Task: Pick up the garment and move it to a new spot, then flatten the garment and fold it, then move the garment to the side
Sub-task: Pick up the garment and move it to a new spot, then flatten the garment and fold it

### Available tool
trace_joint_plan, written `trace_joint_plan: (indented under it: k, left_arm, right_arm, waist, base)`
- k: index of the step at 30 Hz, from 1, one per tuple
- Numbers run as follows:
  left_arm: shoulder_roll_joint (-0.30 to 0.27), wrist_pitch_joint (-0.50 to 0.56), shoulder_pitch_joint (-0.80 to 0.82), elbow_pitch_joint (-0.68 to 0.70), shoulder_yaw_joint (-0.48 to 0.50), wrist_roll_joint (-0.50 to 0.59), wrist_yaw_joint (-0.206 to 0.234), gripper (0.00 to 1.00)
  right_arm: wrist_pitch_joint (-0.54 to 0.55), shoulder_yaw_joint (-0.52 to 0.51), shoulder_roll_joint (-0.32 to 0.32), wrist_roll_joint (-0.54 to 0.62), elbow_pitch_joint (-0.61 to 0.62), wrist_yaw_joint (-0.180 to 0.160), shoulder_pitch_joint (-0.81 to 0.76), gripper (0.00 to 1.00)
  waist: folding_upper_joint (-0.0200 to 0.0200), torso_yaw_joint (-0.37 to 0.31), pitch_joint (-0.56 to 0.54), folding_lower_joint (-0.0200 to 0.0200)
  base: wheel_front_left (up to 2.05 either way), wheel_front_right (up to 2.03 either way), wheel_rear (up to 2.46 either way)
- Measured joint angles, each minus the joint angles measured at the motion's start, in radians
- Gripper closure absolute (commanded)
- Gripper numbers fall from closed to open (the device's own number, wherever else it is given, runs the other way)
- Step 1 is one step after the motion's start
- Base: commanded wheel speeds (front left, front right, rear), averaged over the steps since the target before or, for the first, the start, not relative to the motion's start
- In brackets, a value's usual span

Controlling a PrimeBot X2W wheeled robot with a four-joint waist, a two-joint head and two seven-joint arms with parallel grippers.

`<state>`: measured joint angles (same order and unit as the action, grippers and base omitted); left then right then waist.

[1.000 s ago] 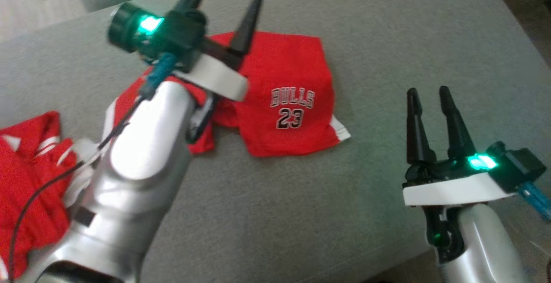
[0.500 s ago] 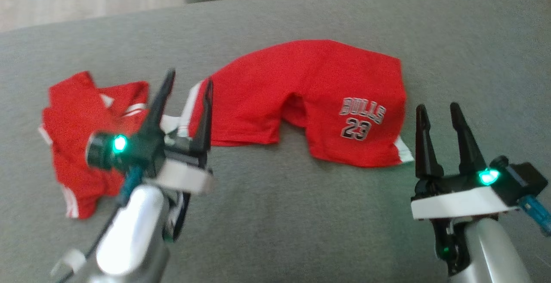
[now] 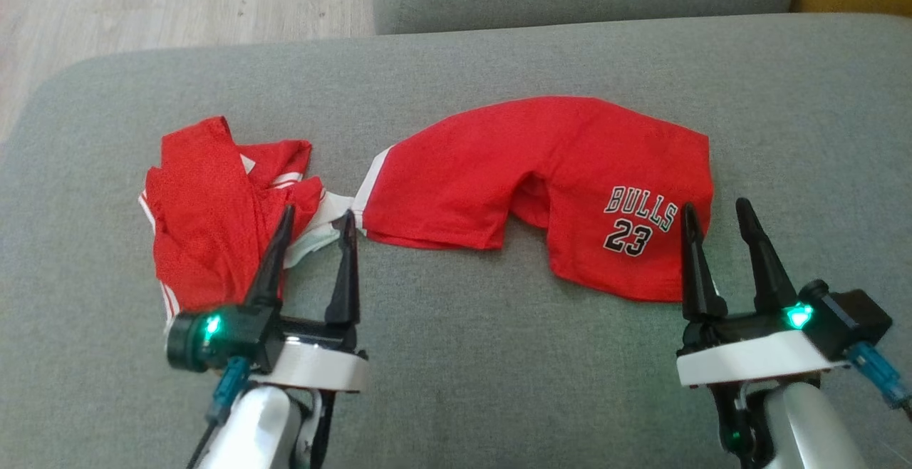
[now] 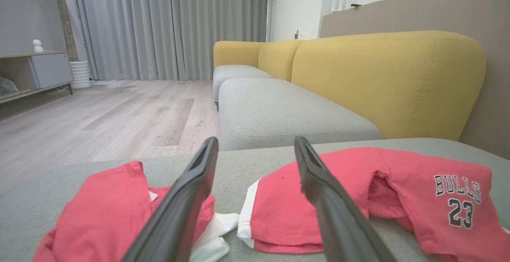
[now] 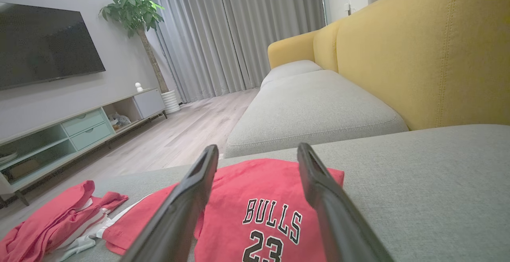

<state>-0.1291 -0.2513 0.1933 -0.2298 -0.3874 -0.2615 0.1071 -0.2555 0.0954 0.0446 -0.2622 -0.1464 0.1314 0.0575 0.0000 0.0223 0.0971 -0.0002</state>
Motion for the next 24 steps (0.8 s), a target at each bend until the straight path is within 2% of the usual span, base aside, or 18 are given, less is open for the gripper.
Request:
trace_joint_plan:
  k: [5, 10, 15, 19, 24]
  left_arm:
    - [0.025, -0.001, 0.001, 0.02, 0.001, 0.01, -0.002, 0.0]
    - [0.026, -0.001, 0.001, 0.032, 0.025, 0.026, -0.002, 0.0]
    - [0.031, -0.001, 0.001, 0.036, 0.039, 0.035, -0.005, 0.0]
    - [0.043, -0.001, 0.006, 0.038, 0.04, 0.035, -0.017, 0.0]
    - [0.061, -0.001, 0.03, 0.039, 0.038, 0.035, -0.025, 0.0]
  right_arm:
    - [0.0, 0.001, 0.0, 0.006, 0.001, 0.0, 0.0, 0.0]
    - [0.0, 0.017, 0.0, 0.017, 0.004, 0.0, 0.003, 0.0]
    - [0.0, 0.085, 0.001, 0.077, -0.012, 0.0, 0.045, 0.0]
    - [0.001, 0.179, 0.001, 0.16, -0.108, 0.0, 0.121, 0.0]
    - [0.054, 0.263, 0.012, 0.208, -0.264, 0.0, 0.238, 0.0]
  waist:
    - [0.0, 0.006, 0.015, 0.0002]
    - [0.0, 0.02, 0.026, 0.0002]
    - [0.0, 0.045, 0.045, 0.0002]
    - [0.0, 0.07, 0.068, 0.0003]
    - [0.0, 0.12, 0.094, 0.0003]
  base:
    - [0.0, 0.0, 0.0]
    - [0.0, 0.0, 0.0]
    - [0.0, 0.0, 0.0]
    - [0.0, 0.0, 0.0]
    - [0.0, 0.0, 0.0]
